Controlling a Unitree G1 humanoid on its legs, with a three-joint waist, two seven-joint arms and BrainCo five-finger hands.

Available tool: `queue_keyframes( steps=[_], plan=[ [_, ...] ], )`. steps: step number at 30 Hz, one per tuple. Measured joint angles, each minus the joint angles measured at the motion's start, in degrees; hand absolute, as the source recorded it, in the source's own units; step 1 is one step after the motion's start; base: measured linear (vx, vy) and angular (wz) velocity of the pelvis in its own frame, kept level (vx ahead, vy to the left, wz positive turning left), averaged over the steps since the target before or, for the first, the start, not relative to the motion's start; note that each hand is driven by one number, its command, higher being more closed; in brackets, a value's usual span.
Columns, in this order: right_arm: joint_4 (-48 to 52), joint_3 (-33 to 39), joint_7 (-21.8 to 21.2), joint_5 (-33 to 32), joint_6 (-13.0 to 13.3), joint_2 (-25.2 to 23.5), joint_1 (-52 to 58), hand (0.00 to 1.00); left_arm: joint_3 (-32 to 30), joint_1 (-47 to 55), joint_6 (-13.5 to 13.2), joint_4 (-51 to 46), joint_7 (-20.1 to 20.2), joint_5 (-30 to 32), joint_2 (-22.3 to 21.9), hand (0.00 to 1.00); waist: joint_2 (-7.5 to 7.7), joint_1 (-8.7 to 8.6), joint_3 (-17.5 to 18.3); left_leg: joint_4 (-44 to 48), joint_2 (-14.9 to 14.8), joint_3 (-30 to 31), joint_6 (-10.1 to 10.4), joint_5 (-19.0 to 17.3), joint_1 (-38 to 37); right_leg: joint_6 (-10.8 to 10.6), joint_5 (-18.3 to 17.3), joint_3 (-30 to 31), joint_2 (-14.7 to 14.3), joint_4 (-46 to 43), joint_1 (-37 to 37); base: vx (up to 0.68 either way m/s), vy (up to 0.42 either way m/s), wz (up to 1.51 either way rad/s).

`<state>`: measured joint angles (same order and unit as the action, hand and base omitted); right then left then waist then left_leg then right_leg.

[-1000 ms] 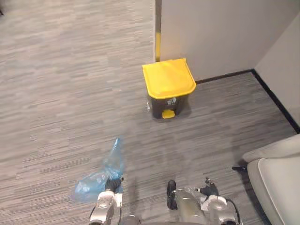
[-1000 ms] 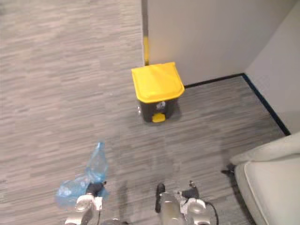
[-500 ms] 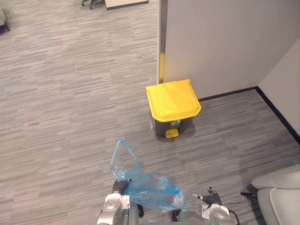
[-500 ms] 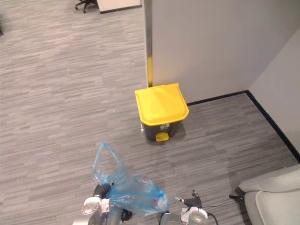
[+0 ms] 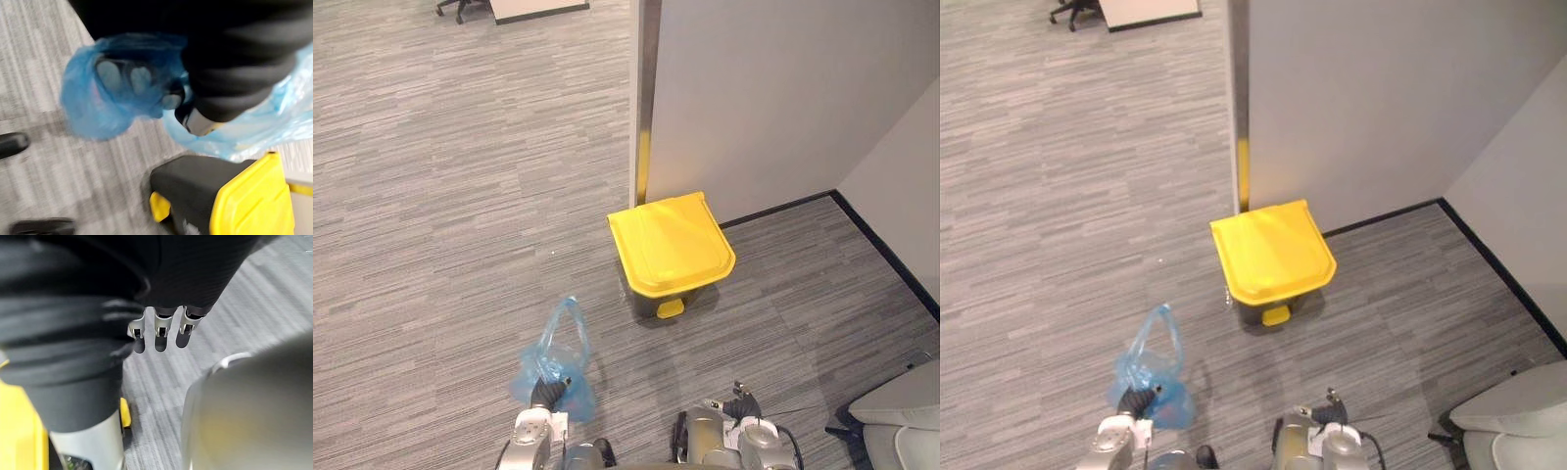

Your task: Gather rubbish on tea table into small bin, then transfer packed bag to large trash can.

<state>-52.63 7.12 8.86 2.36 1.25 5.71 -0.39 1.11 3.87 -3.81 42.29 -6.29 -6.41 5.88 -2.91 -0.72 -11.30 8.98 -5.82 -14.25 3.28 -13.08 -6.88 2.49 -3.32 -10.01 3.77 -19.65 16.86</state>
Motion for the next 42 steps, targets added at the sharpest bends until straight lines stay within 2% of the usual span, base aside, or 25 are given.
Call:
queue_keyframes(
  steps=[1, 4, 5, 6, 7, 8, 9, 11, 12, 14, 15, 16, 19, 23, 29, 33, 35, 36, 38, 39, 40, 41, 42],
  plan=[
    [0.03, 0.36, 0.07, -0.01, 0.28, 0.53, -0.37, 0.00, 0.11, -0.55, -0.47, 0.13, 0.04, 0.06, -0.18, 1.00, -0.05, -0.22, -0.05, -0.24, -0.60, 1.03, 1.26, 1.05, -0.20, 0.44, -1.27, -0.62, -0.42, -0.01, -0.42, 0.28, -0.178, 0.15],
    [-0.71, 1.78, 0.16, -0.09, 0.32, 0.99, 0.93, 0.00, 0.16, -2.11, -0.68, 0.56, 0.42, 0.10, -1.36, 1.00, 0.14, -1.10, -0.20, 2.06, -1.54, 3.21, 3.04, 3.05, -0.91, 0.66, -3.39, -2.98, -0.47, 0.93, -4.27, 0.26, -0.157, 0.41],
    [-0.72, 1.77, 0.15, -0.13, 0.32, 0.95, 1.77, 0.00, 0.07, -2.15, -0.66, 0.65, 0.41, 0.11, -1.87, 1.00, 0.60, -1.02, -0.32, 8.52, -2.17, 3.89, 3.32, 3.21, 0.91, 0.82, -4.08, -4.03, -0.26, 2.97, -7.60, 0.22, -0.105, 0.55],
    [-0.57, 1.76, 0.15, -0.19, 0.34, 0.61, 2.82, 0.00, 0.03, -1.99, -0.62, 0.59, 0.48, 0.10, -2.32, 1.00, 0.82, -0.58, -0.37, 16.62, -3.13, 3.77, 4.51, 3.91, 3.56, 0.85, -4.07, -4.62, -0.10, 5.13, -10.51, 0.12, -0.045, 0.35],
    [-0.52, 1.76, 0.15, -0.22, 0.33, 0.56, 2.79, 0.00, 0.03, -1.97, -0.61, 0.56, 0.50, 0.10, -2.41, 1.00, 0.82, -0.51, -0.36, 17.80, -3.34, 3.74, 4.66, 4.08, 4.06, 0.85, -4.07, -4.70, -0.07, 5.41, -11.05, 0.12, 0.011, 0.15],
    [-0.10, 1.86, 0.15, -0.27, 0.36, -0.34, 3.38, 0.00, 0.03, -1.72, -0.61, 0.45, 0.74, 0.10, -2.86, 1.00, 1.46, 0.07, -0.58, 24.97, -4.91, 2.75, 4.11, 3.18, 7.02, 1.12, -4.16, -5.00, 0.15, 7.31, -13.25, 0.13, 0.034, 0.04],
    [0.42, 2.63, 0.15, -0.67, 0.37, -0.86, 3.73, 0.00, -0.07, -1.35, -0.51, 0.39, 1.19, 0.10, -3.30, 1.00, 1.18, 0.34, -0.38, 26.33, -5.85, 1.01, 2.71, 0.19, 9.27, 1.38, -4.35, -5.23, 0.30, 8.22, -14.66, 0.14, 0.061, 0.03],
    [1.12, 3.87, 0.14, -1.25, 0.37, -1.23, 3.48, 0.00, -0.01, -0.86, -0.40, 0.42, 1.76, 0.10, -3.62, 1.00, 1.37, 0.58, -0.45, 23.63, -5.56, -0.43, 1.55, -1.11, 11.47, 1.00, -4.56, -5.10, 0.93, 8.45, -15.15, 0.12, 0.103, 0.00],
    [1.13, 4.19, 0.18, -1.20, 0.58, -1.22, 3.54, 0.00, 0.03, -0.46, -0.22, 1.47, 1.95, 0.22, -3.95, 1.00, 1.31, 0.76, -0.41, 12.88, -3.99, -0.64, 1.22, 0.61, 12.90, -0.62, -4.77, -4.88, 1.76, 8.38, -15.44, 0.10, 0.154, -0.06],
    [0.64, 4.20, 0.30, -1.17, 0.36, -0.83, 3.73, 0.00, 0.05, 0.07, 0.78, 1.87, 1.79, 0.81, -4.28, 1.00, 0.13, 0.79, 0.15, 5.15, -3.54, 0.46, 1.39, 6.46, 13.04, -1.84, -5.14, -4.34, 0.99, 8.17, -15.34, 0.10, 0.156, -0.14],
    [-0.88, 3.92, 0.32, -1.22, -0.02, -1.43, 3.47, 0.00, 0.06, 0.30, 0.88, 3.05, 1.47, 0.79, -3.77, 1.00, 0.83, 0.98, 0.48, 4.72, -2.71, 0.49, 1.58, 7.31, 12.17, -3.62, -5.20, -2.05, 1.24, 8.36, -15.40, 0.12, 0.169, -0.25],
    [-0.90, 3.89, 0.27, -1.21, -0.03, -2.17, 3.99, 0.00, 0.05, 0.91, 0.79, 3.06, 1.48, 0.77, -3.19, 1.00, 2.03, 1.04, 1.28, 2.39, -1.26, 0.17, 1.19, 7.31, 11.11, -4.31, -4.90, -1.42, 2.14, 10.04, -15.90, 0.14, 0.166, -0.22],
    [-1.25, 3.90, 0.21, -1.23, 0.00, -2.69, 4.05, 0.00, 0.31, 1.34, 0.74, 3.45, 1.61, 0.88, -2.55, 1.00, 3.34, 0.87, 2.07, -1.18, 0.90, -1.49, 0.46, 7.79, 8.91, -5.43, -4.22, 0.02, 3.65, 11.51, -16.42, 0.13, 0.144, -0.18],
    [-2.49, 3.82, 0.08, -1.20, -0.03, -3.04, 3.28, 0.00, 0.65, 1.30, 0.73, 4.44, 1.85, 1.43, -1.82, 1.00, 2.99, 0.83, 2.66, -4.08, 2.55, -2.58, 0.25, 7.91, 6.68, -6.22, -3.63, 1.63, 4.15, 14.12, -17.61, 0.12, 0.090, -0.21],
    [-3.46, 3.65, 0.05, -1.05, -0.02, -2.79, 2.38, 0.00, 2.24, 1.36, 0.58, 4.54, 1.87, 1.76, -1.51, 1.00, 2.20, 0.89, 3.22, -6.10, 1.46, -4.16, 0.27, 7.91, 4.30, -5.33, -2.87, 4.41, 2.44, 16.02, -18.76, 0.10, -0.018, -0.22],
    [-3.50, 3.23, 0.05, -0.53, -0.06, -2.05, 2.07, 0.00, 2.23, 0.71, 0.18, 4.52, 1.84, 1.76, -1.52, 1.00, 2.23, 0.87, 3.23, -6.28, 1.26, -5.18, 0.29, 7.84, 4.16, -5.41, -2.27, 7.02, 2.09, 15.96, -17.36, 0.03, 0.000, -0.42],
    [-3.55, 2.76, 0.04, -0.12, -0.14, -1.30, 2.01, 0.00, 2.17, 0.33, 0.06, 4.52, 1.80, 1.75, -1.47, 1.00, 2.25, 0.76, 3.24, -5.89, 1.33, -5.60, -0.19, 7.45, 4.56, -5.52, -2.21, 8.02, 2.18, 14.20, -15.69, -0.02, 0.042, -0.31],
    [-3.66, 2.78, 0.02, -0.06, -0.26, -0.81, 1.98, 0.00, 2.21, 0.12, -0.20, 4.51, 1.79, 1.74, -1.44, 1.00, 2.15, 0.73, 2.99, -4.74, 1.10, -5.35, -0.73, 6.30, 4.94, -6.83, -3.18, 8.51, 2.29, 7.38, -12.21, -0.04, 0.048, -0.19],
    [-3.66, 2.92, 0.03, -0.08, -0.28, -0.78, 2.15, 0.00, 2.23, 0.11, -0.24, 4.69, 1.79, 1.76, -1.41, 1.00, 2.07, 0.65, 2.74, -4.35, 1.12, -4.47, -0.82, 5.05, 4.57, -8.09, -4.06, 8.23, 2.60, 1.64, -10.13, -0.05, 0.047, -0.01],
    [-3.49, 3.59, -0.09, -0.40, -0.23, -0.81, 2.39, 0.00, 2.18, -0.21, -0.25, 5.21, 1.71, 1.76, -1.25, 1.00, 2.30, 0.15, 2.20, -4.19, 1.20, -3.24, -1.78, 3.73, 3.22, -8.93, -4.90, 7.31, 3.53, -6.65, -7.15, -0.07, 0.044, 0.18],
    [-3.39, 3.73, -0.12, -0.38, -0.14, -0.90, 1.64, 0.00, 2.17, -0.41, -0.28, 5.66, 1.51, 1.77, -0.78, 1.00, 2.26, -0.17, 1.53, -4.00, 1.48, -2.57, -1.92, 3.15, 2.26, -8.79, -6.12, 7.12, 3.83, -11.83, -4.52, -0.06, 0.045, 0.21],
    [-3.62, 3.38, -0.25, -0.19, -0.13, -0.93, 1.61, 0.00, 2.08, -0.75, -0.26, 6.89, 1.37, 1.76, -0.25, 1.00, 3.05, -0.29, 1.12, -3.08, 1.40, -1.96, -2.32, 2.05, 1.16, -8.04, -7.77, 6.92, 3.29, -11.50, -3.18, -0.02, 0.032, 0.27],
    [-3.69, 3.32, -0.33, -0.19, -0.12, -1.03, 1.42, 0.00, 2.07, -1.19, -0.24, 8.33, 1.22, 1.77, 0.79, 1.00, 3.55, -0.32, 0.67, -1.84, 1.22, -1.00, -2.39, 1.09, 0.86, -7.77, -6.84, 5.22, 2.92, -8.56, -1.15, 0.02, 0.020, 0.25]
  ],
)
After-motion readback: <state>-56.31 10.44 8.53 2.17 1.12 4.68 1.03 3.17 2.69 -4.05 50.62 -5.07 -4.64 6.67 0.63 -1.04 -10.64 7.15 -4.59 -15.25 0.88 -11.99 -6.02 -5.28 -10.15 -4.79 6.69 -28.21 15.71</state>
